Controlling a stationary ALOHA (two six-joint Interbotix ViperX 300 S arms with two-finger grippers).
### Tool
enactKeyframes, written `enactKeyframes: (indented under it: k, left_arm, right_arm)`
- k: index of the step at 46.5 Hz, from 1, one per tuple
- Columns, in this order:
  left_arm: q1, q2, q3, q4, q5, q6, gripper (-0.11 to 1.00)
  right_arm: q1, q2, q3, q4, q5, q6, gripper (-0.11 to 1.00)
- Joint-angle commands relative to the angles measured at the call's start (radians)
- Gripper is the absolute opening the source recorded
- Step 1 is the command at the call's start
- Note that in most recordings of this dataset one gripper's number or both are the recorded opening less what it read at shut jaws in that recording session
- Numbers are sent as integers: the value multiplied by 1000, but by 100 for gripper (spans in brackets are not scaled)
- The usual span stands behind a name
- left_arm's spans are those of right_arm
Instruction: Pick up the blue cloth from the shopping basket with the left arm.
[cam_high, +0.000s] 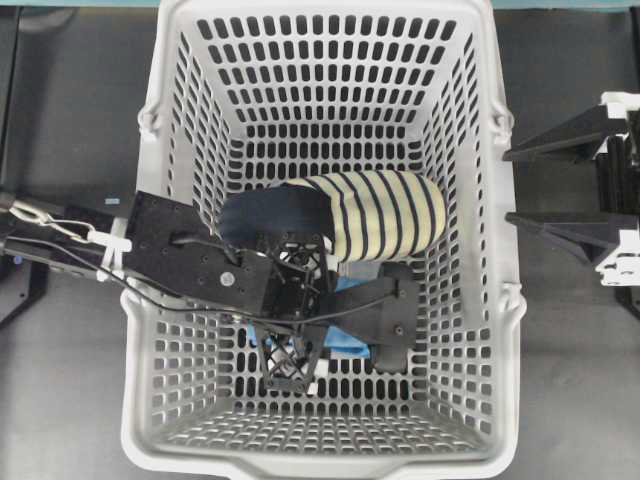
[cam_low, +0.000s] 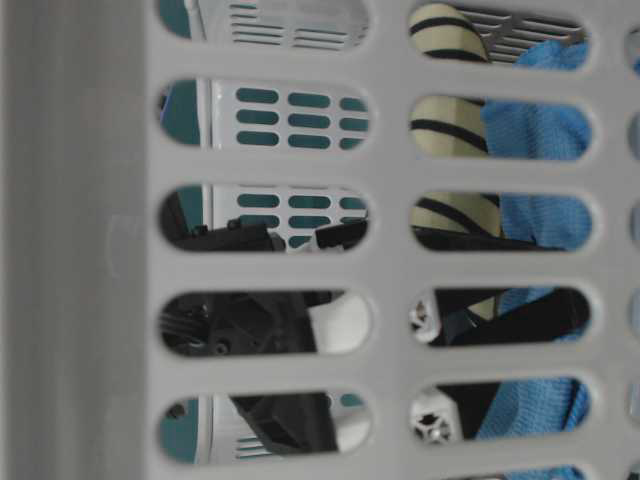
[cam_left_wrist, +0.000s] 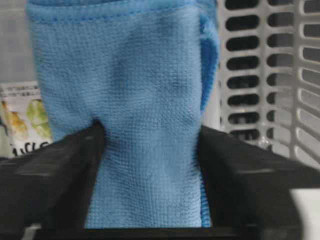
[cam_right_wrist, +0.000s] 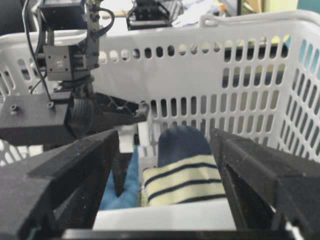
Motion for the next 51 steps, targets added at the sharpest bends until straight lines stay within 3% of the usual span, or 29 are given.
enactKeyframes:
  k: [1,7,10,19,30,41,51]
  left_arm:
    - [3,-15,9,3,-2,-3,55]
    - [3,-37,-8,2,-2,0,22]
    - [3,-55,-23,3,2,2,11]
    - [2,-112,-118,3,61,2,11]
    - [8,-181,-307,2,282,3,11]
    - [17,-206,-526,3,454,2,11]
    - [26,-190,-572,3,506,0,11]
  right_arm:
    - [-2,5,-5,3,-8,2,72]
    - [-2,3,-3,2,-9,2,72]
    - [-2,2,-3,3,-11,2,72]
    - [-2,-8,8,3,-11,2,72]
    - [-2,-35,17,3,-18,3,72]
    - [0,-61,18,2,-101,0,72]
    - [6,-63,32,3,-101,2,72]
